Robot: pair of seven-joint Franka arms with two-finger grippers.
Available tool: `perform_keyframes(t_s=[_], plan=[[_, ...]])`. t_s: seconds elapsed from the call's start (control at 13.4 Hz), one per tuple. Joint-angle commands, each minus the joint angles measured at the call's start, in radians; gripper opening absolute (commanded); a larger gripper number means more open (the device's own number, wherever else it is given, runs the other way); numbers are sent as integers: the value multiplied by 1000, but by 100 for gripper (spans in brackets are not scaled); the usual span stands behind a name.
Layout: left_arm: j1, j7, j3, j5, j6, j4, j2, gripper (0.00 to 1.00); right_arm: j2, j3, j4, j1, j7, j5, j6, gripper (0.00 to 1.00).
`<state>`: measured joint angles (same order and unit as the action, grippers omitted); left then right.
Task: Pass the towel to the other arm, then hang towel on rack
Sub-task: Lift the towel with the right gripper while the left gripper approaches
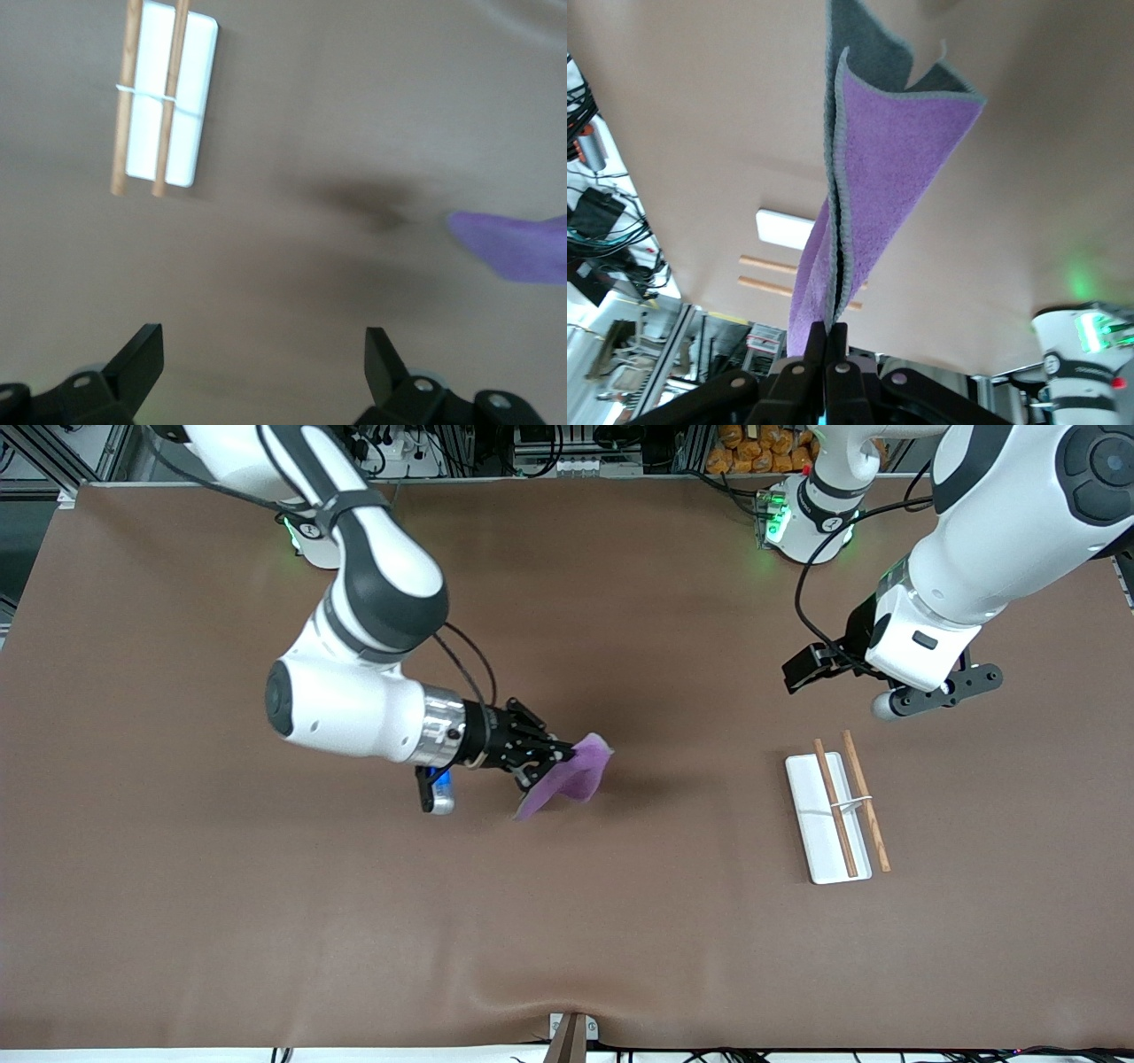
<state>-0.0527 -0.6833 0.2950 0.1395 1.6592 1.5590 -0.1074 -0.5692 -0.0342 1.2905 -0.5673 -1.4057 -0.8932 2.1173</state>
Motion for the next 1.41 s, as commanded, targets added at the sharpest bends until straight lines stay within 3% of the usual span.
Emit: perform_keyframes(t_s=[0.0, 0.52, 1.04, 1.19, 1.26, 1.34], plan=[[-7, -135, 6, 69, 37, -45, -35, 100, -3, -10, -19, -54, -82, -21, 71, 0], [-128, -543, 4, 98, 253, -46, -107, 100, 0, -12, -22, -86, -139, -20, 105, 0], [-200, -754, 4, 95, 396, -46, -176, 100, 0, -12, -23, -86, -142, -21, 105, 0], [-225, -782, 4, 92, 418, -45, -184, 87, 0, -12, -23, -86, -142, -21, 105, 0], [-225, -785, 4, 92, 422, -45, -184, 73, 0, -12, -23, -86, -142, -21, 105, 0], [-225, -785, 4, 89, 422, -45, -186, 53, 0, -12, -23, -86, -142, -20, 105, 0]])
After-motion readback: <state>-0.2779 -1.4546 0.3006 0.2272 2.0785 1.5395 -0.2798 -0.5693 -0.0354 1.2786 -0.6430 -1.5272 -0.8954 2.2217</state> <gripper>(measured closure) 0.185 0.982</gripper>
